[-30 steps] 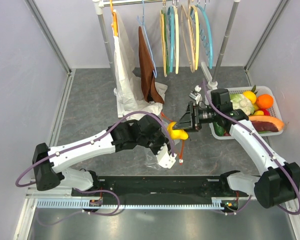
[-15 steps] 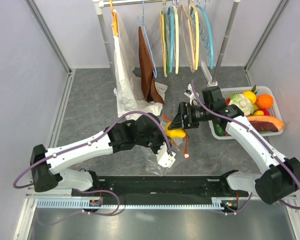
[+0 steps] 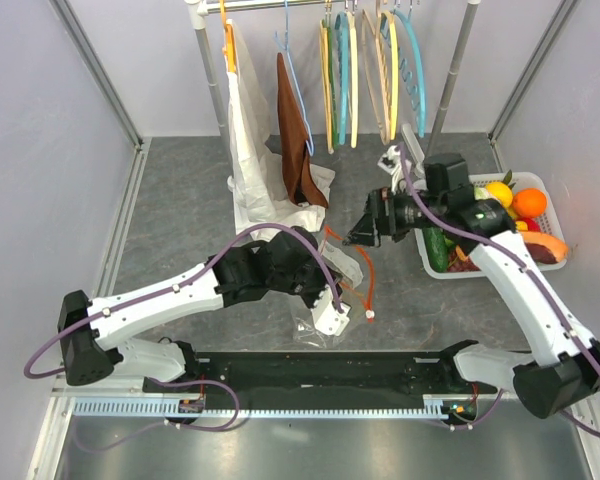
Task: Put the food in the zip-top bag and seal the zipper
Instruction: Place the fake fruit in the zipper food storage bag, then pick up the fake vegetable from the bin.
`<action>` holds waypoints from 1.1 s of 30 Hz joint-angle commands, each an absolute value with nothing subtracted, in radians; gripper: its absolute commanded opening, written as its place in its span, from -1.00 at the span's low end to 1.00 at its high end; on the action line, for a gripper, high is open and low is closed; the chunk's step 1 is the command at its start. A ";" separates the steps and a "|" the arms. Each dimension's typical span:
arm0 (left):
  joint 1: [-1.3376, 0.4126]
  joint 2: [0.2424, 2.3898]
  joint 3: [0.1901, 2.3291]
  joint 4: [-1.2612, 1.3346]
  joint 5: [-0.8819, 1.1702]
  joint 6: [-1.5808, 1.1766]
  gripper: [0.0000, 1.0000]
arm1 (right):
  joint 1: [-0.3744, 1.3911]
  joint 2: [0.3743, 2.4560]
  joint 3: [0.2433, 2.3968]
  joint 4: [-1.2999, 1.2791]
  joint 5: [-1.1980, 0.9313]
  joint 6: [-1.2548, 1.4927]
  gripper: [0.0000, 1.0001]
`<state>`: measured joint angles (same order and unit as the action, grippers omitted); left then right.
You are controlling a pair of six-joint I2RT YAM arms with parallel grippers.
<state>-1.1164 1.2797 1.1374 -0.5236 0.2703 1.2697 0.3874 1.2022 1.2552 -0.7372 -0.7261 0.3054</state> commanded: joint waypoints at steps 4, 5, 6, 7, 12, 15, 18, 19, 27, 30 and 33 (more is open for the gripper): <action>-1.114 1.241 1.118 -0.520 0.278 1.324 -0.96 | 0.210 1.083 1.479 -0.983 -0.773 0.020 0.96; -1.114 1.246 1.120 -0.522 0.278 1.324 -0.96 | 0.162 1.065 1.488 -1.011 -0.784 0.008 0.96; -1.114 1.247 1.121 -0.523 0.278 1.324 -0.96 | 0.141 1.062 1.494 -1.073 -0.788 -0.029 0.96; -1.115 1.253 1.123 -0.523 0.276 1.322 -0.96 | 0.127 1.063 1.502 -1.109 -0.787 -0.082 0.96; -1.114 1.252 1.118 -0.523 0.299 1.318 -0.96 | 0.008 1.092 1.519 -1.288 -0.767 -0.237 0.96; -1.114 1.252 1.115 -0.519 0.314 1.328 -0.96 | -0.099 1.170 1.540 -1.374 -0.787 -0.334 0.96; -1.114 1.256 1.114 -0.508 0.318 1.335 -0.96 | -0.218 1.285 1.617 -1.458 -0.805 -0.432 0.95; -1.114 1.256 1.111 -0.506 0.321 1.333 -0.96 | -0.236 1.337 1.634 -1.462 -0.790 -0.436 0.95; -1.114 1.235 1.072 -0.465 0.337 1.335 -0.96 | -0.252 1.518 1.698 -1.451 -0.698 -0.506 0.71; -1.114 1.233 1.058 -0.457 0.341 1.338 -0.96 | -0.227 1.587 1.684 -1.396 -0.661 -0.492 0.53; -1.114 1.238 1.062 -0.456 0.341 1.332 -0.96 | -0.196 1.635 1.716 -1.335 -0.595 -0.476 0.50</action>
<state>-1.1168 1.2629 1.0634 -0.4976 0.3023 1.3037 -0.2295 1.5883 1.6676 -1.3312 -0.6659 -0.4583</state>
